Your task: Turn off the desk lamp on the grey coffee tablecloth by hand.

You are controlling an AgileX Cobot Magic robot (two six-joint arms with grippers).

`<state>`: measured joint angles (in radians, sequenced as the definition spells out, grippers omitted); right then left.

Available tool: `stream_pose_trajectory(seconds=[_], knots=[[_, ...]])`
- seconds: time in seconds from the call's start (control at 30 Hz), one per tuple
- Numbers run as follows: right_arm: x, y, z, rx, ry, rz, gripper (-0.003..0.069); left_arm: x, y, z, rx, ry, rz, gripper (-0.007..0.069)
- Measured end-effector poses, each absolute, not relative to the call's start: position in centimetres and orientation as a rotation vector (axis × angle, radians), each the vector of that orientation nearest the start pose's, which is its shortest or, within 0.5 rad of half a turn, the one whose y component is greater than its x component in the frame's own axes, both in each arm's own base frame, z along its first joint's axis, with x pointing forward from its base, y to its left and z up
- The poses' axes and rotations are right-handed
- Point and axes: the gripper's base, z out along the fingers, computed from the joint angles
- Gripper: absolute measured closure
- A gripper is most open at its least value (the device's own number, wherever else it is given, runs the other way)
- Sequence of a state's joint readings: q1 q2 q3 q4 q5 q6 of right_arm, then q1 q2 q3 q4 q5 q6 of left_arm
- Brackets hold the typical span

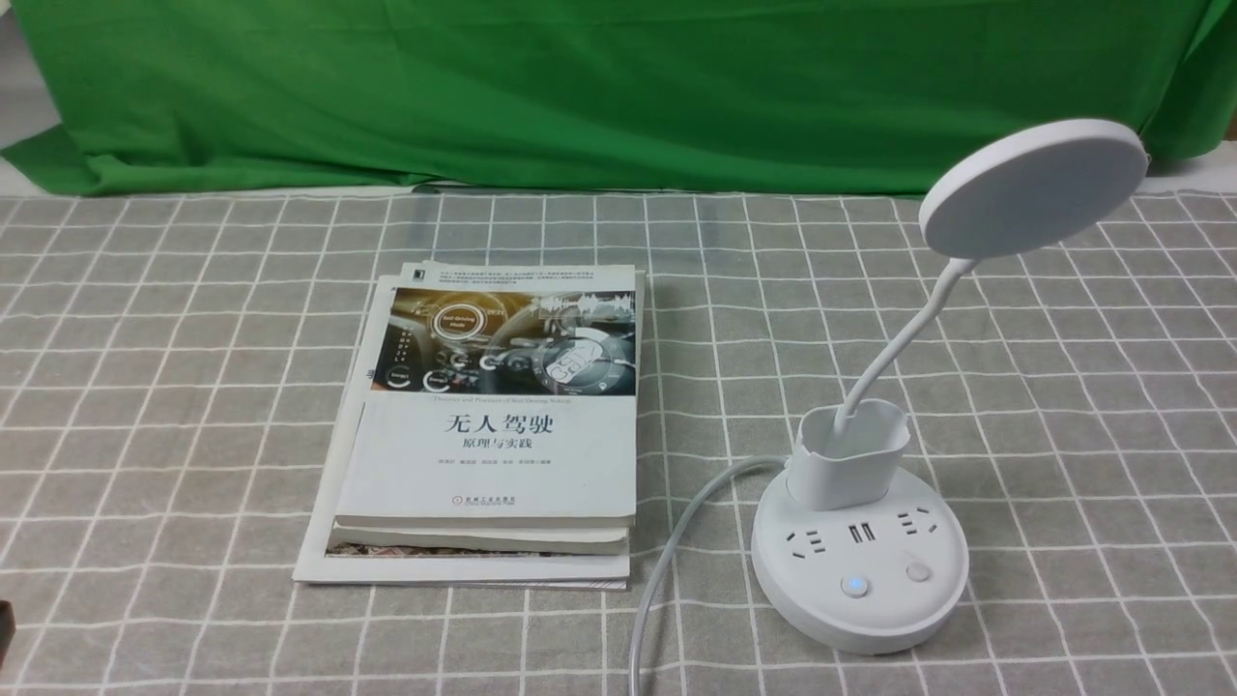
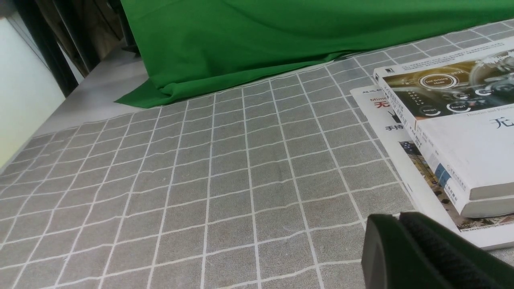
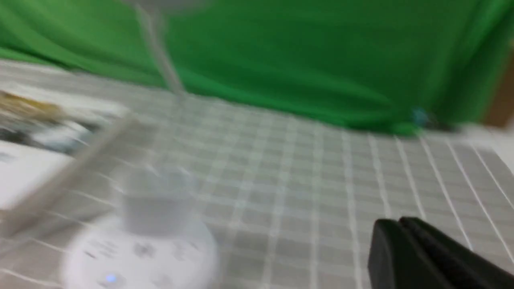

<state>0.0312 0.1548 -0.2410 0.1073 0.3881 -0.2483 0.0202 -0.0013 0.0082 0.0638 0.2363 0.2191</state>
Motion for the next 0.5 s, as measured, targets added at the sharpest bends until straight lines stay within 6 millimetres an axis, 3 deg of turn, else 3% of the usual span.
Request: stream_pose_trajectory(seconds=[0.1, 0.23, 0.4, 0.5], knots=[[5.6, -0.1, 22.4, -0.065, 1.782, -0.115, 0.0620, 5.6, 0.2, 18.9, 0.214, 1.719, 0.235, 0.0606], [5.1, -0.4, 21.5, -0.033, 1.713, -0.183, 0.0620, 5.6, 0.2, 18.9, 0.214, 1.718, 0.235, 0.0606], [5.4, -0.4, 18.9, -0.049, 1.784, -0.167, 0.0615, 5.6, 0.2, 18.9, 0.214, 1.719, 0.235, 0.0606], [5.5, -0.3, 18.5, -0.007, 1.781, -0.120, 0.0611, 5.6, 0.2, 18.9, 0.215, 1.720, 0.235, 0.0606]])
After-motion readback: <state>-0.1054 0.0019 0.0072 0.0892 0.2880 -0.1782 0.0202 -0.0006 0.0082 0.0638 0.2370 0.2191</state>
